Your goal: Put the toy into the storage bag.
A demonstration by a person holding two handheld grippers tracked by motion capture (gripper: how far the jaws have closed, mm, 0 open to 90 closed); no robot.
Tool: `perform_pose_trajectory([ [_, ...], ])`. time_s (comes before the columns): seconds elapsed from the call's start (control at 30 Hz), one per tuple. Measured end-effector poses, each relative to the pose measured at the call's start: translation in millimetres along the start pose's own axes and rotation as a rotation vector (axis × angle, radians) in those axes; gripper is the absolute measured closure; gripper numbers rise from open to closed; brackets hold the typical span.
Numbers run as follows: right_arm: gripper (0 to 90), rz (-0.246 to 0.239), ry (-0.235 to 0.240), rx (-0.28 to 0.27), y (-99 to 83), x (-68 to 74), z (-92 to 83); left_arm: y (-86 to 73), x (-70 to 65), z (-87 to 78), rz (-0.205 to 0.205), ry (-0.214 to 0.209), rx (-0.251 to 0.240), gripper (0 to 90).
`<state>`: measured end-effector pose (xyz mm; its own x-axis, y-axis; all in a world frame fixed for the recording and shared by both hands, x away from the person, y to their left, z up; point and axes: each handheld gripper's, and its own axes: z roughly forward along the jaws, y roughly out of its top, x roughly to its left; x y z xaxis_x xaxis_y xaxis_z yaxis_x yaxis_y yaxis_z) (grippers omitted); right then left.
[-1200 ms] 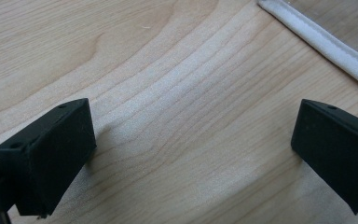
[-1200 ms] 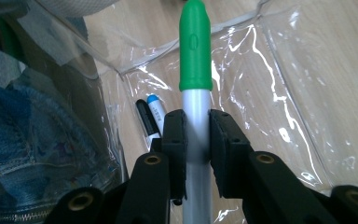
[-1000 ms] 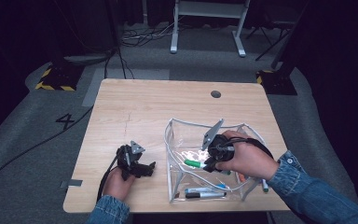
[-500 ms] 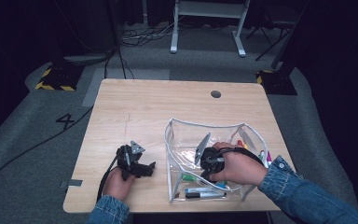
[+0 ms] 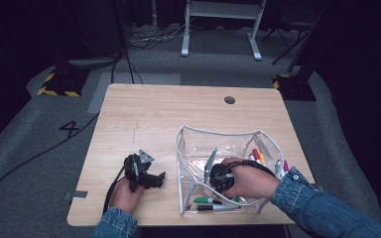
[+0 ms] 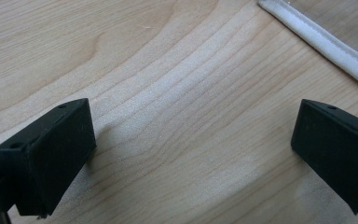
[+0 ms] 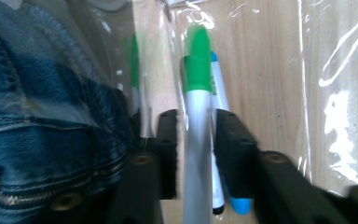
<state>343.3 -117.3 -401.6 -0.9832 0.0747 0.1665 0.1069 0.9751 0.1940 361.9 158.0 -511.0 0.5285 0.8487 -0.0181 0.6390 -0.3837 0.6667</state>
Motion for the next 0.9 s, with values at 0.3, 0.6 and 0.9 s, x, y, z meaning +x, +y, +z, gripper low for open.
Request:
perform_pose_trajectory([
  [0.3,46.5,0.162,-0.132,-0.26,-8.1,-13.0,-40.2,0.3,0.4,-0.6,0.002,-0.005,0.008,0.0],
  [0.6,46.3,0.254,-0.295,-0.447,-31.5,-17.1,-92.7,0.4,0.4,-0.6,0.003,-0.007,0.008,0.0],
  [0.9,47.6,0.389,-0.381,-0.526,-74.9,-21.0,-130.2,0.3,0.2,-0.4,0.0,-0.009,0.007,0.0],
])
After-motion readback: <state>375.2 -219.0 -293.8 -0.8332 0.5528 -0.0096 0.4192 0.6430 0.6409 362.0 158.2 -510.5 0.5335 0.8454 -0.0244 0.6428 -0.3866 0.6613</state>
